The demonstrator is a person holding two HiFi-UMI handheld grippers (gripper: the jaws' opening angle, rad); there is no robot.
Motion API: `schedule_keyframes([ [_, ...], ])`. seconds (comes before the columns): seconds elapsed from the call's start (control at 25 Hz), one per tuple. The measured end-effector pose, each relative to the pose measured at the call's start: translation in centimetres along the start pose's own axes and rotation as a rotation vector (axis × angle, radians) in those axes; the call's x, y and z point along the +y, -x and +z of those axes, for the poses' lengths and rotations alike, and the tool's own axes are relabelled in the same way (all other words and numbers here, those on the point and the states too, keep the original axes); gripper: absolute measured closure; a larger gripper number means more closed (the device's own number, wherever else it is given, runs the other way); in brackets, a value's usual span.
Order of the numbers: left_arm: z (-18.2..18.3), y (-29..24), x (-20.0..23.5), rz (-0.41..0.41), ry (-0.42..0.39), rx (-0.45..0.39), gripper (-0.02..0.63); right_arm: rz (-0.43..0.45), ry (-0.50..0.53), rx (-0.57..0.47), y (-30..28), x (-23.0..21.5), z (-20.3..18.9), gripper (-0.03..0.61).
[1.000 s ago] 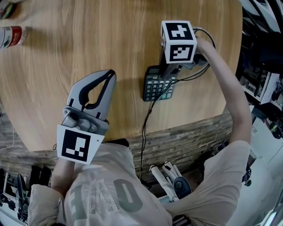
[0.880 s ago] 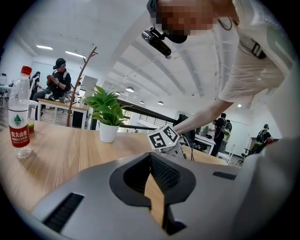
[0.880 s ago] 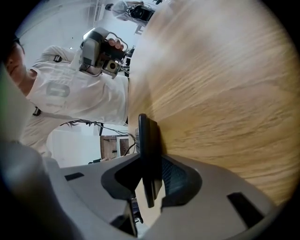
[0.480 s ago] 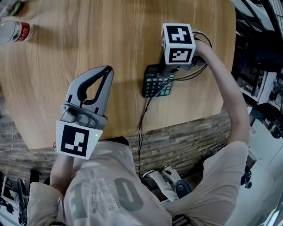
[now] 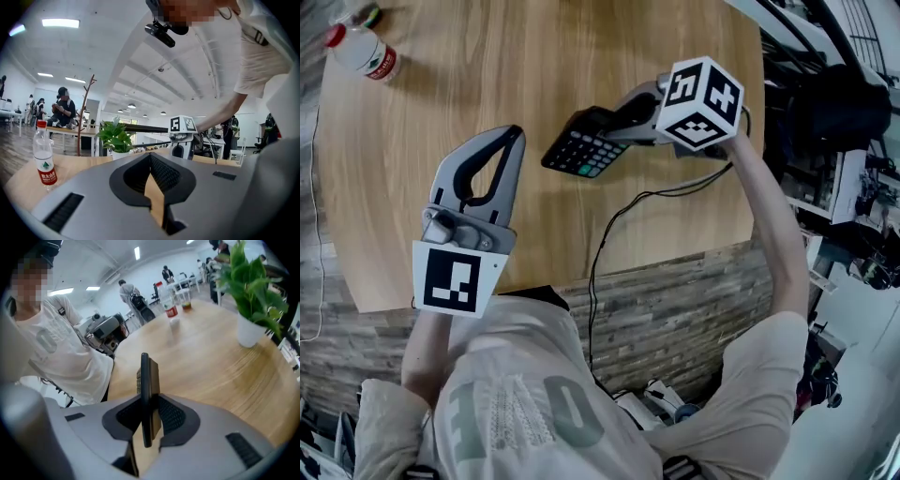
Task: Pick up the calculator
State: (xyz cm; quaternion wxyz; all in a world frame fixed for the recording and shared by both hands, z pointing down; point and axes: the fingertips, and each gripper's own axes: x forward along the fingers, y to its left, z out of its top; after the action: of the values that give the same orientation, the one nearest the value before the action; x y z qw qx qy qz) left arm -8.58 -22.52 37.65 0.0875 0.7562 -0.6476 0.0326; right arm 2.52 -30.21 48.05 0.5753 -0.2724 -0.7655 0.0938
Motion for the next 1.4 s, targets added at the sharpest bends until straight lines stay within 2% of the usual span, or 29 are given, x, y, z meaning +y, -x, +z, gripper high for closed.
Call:
schedule_keyframes([
  [0.12, 2.3, 1.6, 0.6, 0.058, 0.003, -0.051, 0.604, -0.151, -0.013, -0.202, 2.5, 1.1, 3.7, 0.483],
  [0.32, 6.4, 5.0, 2.0, 0.151, -0.013, -0.163, 0.605, -0.381, -0.132, -0.572, 7.0, 3.9, 8.5, 0.483],
  [0.4, 8.4, 6.1, 2.4, 0.176, -0.015, -0.223, 0.604, -0.448, -0.157, -0.692, 8.6, 5.5, 9.9, 0.483],
  [0.52, 10.8, 7.2, 2.7, 0.198, -0.031, -0.269, 0.604, -0.536, -0.167, -0.857, 10.3, 7.9, 11.8, 0.483],
  [0.64, 12.4, 7.9, 2.7, 0.206, -0.022, -0.291, 0.604, -0.614, -0.177, -1.009, 11.8, 10.8, 13.2, 0.483],
  [0.88, 15.0, 9.1, 2.3, 0.190, 0.008, -0.319, 0.604, -0.750, -0.261, -1.319, 15.5, 15.5, 13.9, 0.483],
  [1.12, 15.6, 11.1, -0.2, 0.158, -0.006, -0.352, 0.604, -0.944, -0.327, -1.519, 15.7, 20.5, 11.9, 0.483],
  [1.24, 15.5, 11.6, -0.7, 0.139, -0.010, -0.351, 0.604, -1.046, -0.383, -1.535, 14.3, 22.0, 9.9, 0.483],
  [1.4, 15.4, 12.0, -1.2, 0.114, -0.023, -0.363, 0.604, -1.104, -0.419, -1.521, 12.9, 23.1, 7.9, 0.482],
])
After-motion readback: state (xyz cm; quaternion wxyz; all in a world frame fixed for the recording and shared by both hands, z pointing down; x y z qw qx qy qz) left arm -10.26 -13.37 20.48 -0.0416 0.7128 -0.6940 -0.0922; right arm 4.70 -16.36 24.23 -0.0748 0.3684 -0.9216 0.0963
